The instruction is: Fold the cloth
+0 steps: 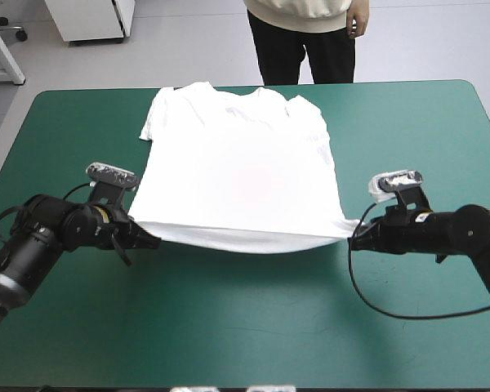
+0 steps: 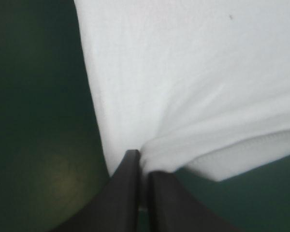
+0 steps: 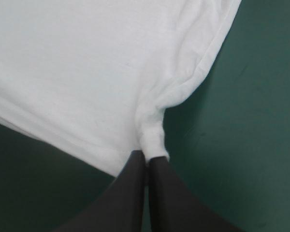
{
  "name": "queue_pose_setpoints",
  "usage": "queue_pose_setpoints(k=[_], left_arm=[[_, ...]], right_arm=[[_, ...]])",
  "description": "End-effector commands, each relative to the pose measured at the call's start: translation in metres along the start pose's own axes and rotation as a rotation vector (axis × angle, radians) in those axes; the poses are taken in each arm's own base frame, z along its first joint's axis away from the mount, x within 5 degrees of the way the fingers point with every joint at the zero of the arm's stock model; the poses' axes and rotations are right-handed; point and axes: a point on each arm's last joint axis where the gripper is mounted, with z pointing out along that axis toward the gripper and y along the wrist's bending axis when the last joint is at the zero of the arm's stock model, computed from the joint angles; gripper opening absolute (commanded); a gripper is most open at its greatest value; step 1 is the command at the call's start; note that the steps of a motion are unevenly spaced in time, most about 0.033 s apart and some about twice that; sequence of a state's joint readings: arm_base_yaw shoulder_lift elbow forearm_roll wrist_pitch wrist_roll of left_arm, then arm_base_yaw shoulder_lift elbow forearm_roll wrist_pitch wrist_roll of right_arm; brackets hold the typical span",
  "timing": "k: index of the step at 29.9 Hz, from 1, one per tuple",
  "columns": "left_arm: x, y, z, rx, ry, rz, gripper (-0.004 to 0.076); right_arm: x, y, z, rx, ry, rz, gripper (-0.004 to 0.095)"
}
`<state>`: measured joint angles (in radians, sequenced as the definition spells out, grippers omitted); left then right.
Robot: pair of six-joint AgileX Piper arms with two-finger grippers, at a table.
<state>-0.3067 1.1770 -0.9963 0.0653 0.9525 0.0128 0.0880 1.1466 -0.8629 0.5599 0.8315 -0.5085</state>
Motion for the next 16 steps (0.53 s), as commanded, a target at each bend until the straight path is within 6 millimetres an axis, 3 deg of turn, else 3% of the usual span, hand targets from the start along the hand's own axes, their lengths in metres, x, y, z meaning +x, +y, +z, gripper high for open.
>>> queue_pose_setpoints(k=[1,9,16], left_arm=[[0.018,-0.002,-0.017,0.025,-0.035,-0.01,-0.0009],[0.065,-0.016,-0.009,0.152,0.069,-0.024,-0.0009],[0.087,-0.024,0.001,0.213,0.117,-0.053,-0.0009]], right_arm=[[0.018,0.006,-0.016,0.015,-0.014,0.022,0.0001],[0.06,0.016,-0.029,0.024,0.043,0.057,0.0002],[0.094,0.013,-0.015,0.02,0.145,0.1,0.0002]])
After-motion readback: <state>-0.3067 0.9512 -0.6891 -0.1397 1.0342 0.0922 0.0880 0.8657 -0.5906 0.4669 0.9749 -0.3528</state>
